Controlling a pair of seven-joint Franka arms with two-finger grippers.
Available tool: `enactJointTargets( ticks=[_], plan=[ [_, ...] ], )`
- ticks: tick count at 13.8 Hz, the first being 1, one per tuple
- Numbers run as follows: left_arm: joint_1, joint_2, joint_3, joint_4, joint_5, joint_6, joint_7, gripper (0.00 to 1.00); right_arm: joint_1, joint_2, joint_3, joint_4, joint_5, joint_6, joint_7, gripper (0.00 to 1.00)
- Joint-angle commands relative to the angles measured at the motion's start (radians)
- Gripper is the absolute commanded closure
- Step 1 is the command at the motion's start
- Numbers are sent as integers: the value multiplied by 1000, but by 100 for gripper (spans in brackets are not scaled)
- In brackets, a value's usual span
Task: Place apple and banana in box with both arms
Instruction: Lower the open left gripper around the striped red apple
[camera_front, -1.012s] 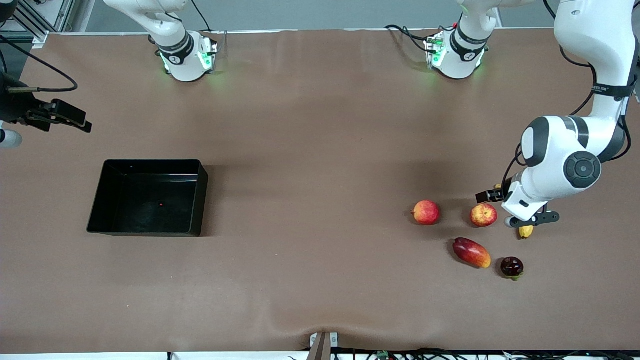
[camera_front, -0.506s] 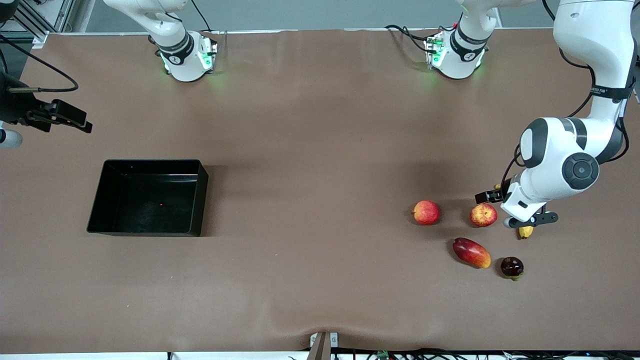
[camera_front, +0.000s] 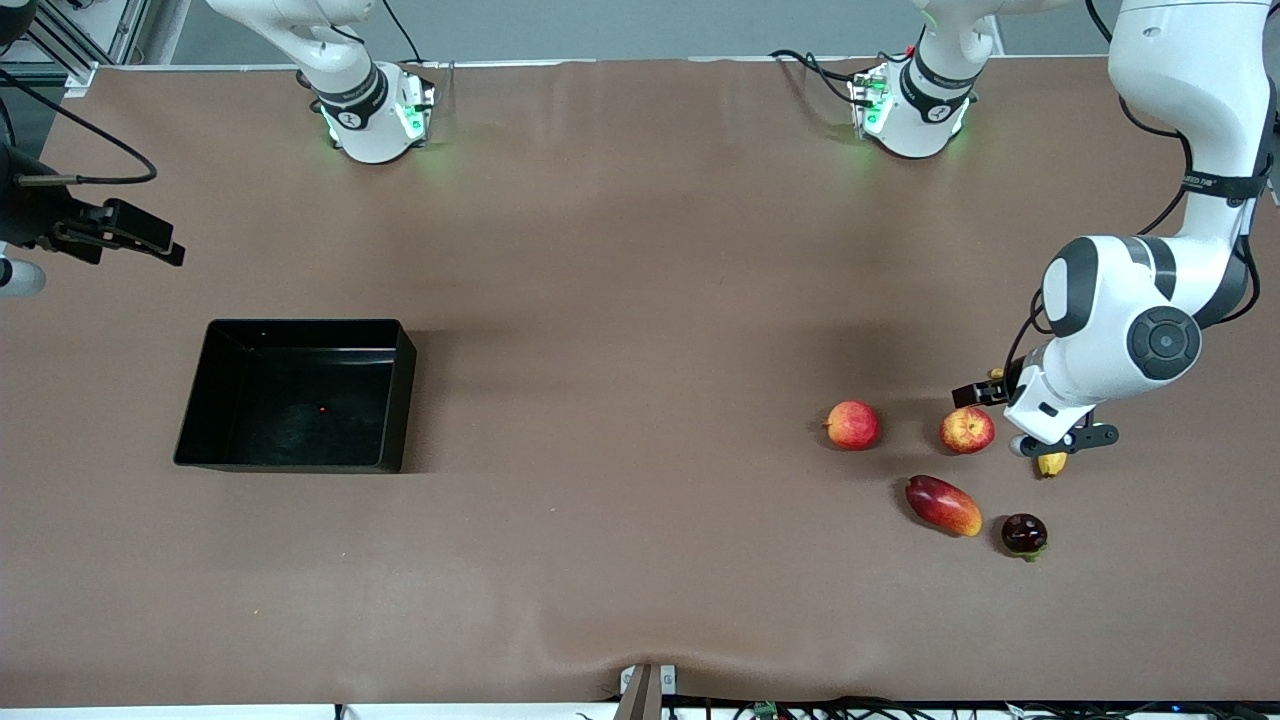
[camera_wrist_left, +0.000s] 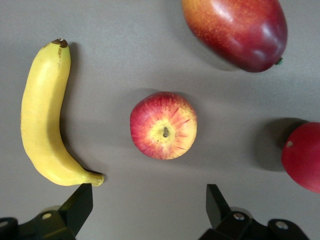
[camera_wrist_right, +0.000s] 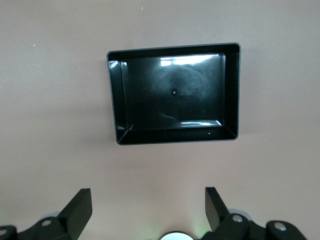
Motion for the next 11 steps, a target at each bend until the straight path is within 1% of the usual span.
enactJointTargets(
  ticks=[1, 7, 11],
  plan=[
    [5, 8, -6, -5, 15, 21, -19, 0, 10, -18, -4, -16, -8, 2, 4, 0],
    [5, 38, -6, 2, 15, 26, -19, 0, 12, -16, -4, -16, -8, 7, 6, 0],
    [4, 69, -6, 10, 13, 90, -19, 0, 12, -16, -3, -16, -8, 8, 4, 0]
  ],
)
